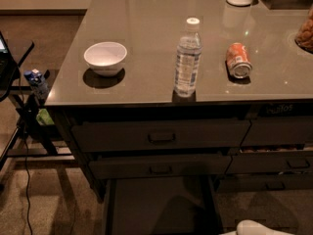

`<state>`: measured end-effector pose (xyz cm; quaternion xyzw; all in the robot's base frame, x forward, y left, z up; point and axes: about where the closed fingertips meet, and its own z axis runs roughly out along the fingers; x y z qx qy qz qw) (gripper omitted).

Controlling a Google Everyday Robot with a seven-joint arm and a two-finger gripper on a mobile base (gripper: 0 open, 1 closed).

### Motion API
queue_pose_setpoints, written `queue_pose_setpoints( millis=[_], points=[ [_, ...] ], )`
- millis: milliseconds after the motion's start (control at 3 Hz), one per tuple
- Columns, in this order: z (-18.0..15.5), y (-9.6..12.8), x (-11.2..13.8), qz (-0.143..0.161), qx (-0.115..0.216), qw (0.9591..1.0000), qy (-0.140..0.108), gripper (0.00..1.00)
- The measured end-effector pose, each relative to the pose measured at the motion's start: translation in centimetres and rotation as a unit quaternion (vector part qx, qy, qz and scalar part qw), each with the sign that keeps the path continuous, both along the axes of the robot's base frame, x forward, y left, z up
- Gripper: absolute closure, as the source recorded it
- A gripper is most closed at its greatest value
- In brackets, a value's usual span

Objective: Close bottom drawer

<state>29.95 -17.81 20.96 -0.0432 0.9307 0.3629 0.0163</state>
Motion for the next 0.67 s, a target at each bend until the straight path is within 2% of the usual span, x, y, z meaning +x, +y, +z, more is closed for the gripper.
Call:
queue_pose_setpoints(
  millis=[333, 667],
  points=[
    [-2.33, 0.39, 1.42, -0.012, -0.003, 0.9999, 0.001, 1.0],
    [-2.54, 0.89, 2.09, -0.015, -0.006, 0.9999, -0.004, 1.0]
  ],
)
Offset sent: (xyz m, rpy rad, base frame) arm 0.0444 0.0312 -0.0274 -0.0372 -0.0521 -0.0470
